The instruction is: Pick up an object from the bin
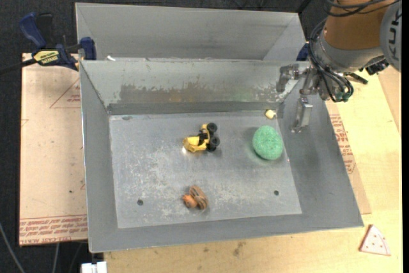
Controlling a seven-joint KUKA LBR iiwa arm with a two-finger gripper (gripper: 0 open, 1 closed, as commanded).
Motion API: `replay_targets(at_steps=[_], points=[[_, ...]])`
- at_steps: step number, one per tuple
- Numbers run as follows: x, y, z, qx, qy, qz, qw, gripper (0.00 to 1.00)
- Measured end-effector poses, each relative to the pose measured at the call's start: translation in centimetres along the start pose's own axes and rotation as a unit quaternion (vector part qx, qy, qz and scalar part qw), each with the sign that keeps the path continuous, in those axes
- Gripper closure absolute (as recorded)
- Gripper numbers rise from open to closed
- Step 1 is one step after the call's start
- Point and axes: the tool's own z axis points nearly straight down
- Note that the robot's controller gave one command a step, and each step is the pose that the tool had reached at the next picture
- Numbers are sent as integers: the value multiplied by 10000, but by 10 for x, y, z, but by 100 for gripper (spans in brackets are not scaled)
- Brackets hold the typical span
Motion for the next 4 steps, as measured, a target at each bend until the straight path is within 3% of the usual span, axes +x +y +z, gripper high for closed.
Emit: replay_targets(at_steps=[1,2,4], points=[[-2,-7,48,6,-35,-271,9996,0],[-4,-10,93,-7,16,-311,9995,0],[-2,-8,118,0,-5,76,10000,0]])
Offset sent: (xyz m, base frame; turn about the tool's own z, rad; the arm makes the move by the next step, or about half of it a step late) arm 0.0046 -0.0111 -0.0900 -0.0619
